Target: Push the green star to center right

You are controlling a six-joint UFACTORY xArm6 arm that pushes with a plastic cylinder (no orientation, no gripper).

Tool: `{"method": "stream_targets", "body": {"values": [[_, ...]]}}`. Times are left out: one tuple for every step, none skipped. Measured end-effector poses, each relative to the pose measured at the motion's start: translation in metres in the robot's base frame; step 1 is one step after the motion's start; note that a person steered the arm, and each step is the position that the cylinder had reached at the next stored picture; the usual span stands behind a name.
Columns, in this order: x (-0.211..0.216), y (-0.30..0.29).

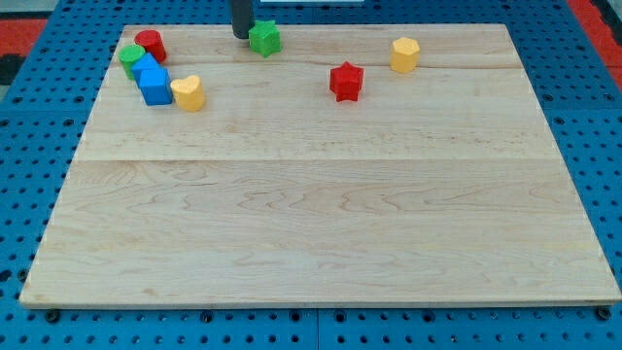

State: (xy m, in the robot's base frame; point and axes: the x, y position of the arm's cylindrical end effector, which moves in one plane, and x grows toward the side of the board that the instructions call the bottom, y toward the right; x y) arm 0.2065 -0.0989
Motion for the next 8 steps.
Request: {"method": "stream_targets", "body": {"values": [[0.0, -0.005], [0.0, 0.007], [0.033, 0.05], [0.032, 0.034], [0.004, 0.022], [0.006, 0.045], [0.06, 0.086], [0.075, 0.111]]}}
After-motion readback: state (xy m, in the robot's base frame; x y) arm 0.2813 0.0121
